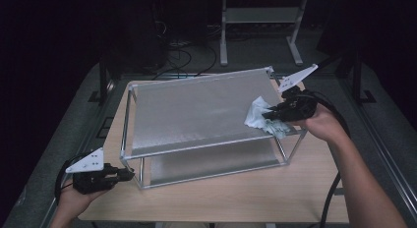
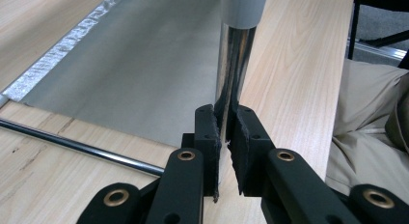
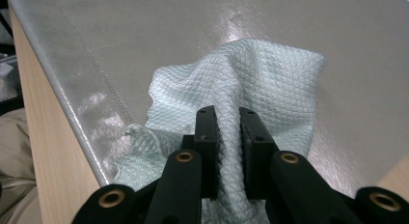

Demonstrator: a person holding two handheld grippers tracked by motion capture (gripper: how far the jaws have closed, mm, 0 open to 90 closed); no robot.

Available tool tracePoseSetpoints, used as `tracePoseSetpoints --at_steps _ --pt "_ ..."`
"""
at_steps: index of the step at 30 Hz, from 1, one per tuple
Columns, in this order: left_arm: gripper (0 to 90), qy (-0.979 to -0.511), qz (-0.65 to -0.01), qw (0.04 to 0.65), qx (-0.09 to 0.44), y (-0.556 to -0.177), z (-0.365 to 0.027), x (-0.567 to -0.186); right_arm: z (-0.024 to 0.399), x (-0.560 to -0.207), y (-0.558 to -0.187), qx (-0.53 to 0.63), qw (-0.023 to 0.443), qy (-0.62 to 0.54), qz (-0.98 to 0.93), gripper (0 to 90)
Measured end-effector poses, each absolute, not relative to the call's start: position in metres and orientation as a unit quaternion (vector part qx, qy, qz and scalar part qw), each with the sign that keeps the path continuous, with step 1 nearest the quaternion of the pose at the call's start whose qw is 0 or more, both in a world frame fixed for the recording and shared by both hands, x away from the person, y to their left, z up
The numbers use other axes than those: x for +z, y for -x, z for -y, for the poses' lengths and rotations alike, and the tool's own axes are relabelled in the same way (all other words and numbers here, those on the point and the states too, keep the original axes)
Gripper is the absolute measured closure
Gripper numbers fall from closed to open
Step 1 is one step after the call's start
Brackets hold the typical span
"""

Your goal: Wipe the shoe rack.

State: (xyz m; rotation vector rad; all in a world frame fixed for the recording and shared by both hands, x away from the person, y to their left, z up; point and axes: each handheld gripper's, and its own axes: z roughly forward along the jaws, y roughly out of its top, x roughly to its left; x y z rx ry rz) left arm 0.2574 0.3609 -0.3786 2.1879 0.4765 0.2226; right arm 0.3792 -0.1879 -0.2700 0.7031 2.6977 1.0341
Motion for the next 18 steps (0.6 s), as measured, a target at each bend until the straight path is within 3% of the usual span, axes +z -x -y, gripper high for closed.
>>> tracePoseSetpoints --at_steps 7,13,18 --pt "81.5 -0.878 -0.19 0.431 0.089 -0.258 -0.362 -0.379 0.183 -0.268 -0.381 0.335 0.088 -0.233 -0.909 79.7" --pt "81.5 -0.878 -0.189 0.43 0.088 -0.258 -0.361 -0.378 0.208 -0.268 -0.381 0.337 0.095 -0.262 -0.899 79.7" --pt "81.5 -0.879 -0.189 0.429 0.09 -0.258 -0.36 -0.378 0.189 -0.269 -0.384 0.338 0.098 -0.25 -0.902 79.8"
